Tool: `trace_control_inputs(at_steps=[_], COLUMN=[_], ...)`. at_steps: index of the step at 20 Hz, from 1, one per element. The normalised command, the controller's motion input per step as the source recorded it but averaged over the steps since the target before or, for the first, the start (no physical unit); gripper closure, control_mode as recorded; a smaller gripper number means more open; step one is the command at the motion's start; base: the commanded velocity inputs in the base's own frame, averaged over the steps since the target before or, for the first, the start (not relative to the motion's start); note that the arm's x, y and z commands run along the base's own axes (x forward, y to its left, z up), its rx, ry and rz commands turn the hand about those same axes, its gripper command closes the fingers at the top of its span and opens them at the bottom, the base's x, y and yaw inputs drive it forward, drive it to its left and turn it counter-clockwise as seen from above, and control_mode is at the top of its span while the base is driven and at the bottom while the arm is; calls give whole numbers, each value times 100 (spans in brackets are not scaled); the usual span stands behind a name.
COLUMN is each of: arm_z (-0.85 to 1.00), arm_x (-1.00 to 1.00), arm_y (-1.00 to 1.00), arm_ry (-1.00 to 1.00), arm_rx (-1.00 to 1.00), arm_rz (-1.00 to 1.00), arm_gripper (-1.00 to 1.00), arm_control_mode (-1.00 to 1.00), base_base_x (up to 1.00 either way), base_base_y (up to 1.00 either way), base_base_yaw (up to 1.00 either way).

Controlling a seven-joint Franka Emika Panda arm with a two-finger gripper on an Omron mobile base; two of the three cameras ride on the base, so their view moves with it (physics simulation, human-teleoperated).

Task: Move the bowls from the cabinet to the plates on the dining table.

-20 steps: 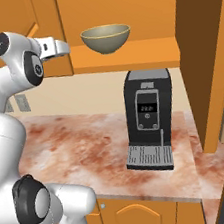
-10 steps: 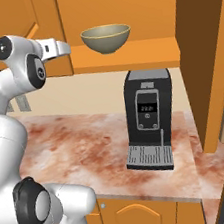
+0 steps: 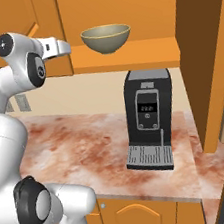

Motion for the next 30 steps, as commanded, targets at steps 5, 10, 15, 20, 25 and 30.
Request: trace_control_inputs(at_steps=[5,10,15,20,25,30], arm_z=[26,27,30,35,37,36], arm_x=[-10,-12,-18,-21,-26,-31], arm_y=[25,32,37,36,34,33], arm_ry=[0,-3,-2,-1,0,0], arm_rx=[0,0,0,0,0,0], arm_rz=[-2,-2,-2,-3,-3,-3], arm_gripper=[100,100,100,100,100,100], arm_control_mode=[-100,-100,-100,-100,-100,-100], base_base_x=[0,0,0,0,0,0], base_base_y=[0,0,0,0,0,0], base_base_yaw=[0,0,0,0,0,0])
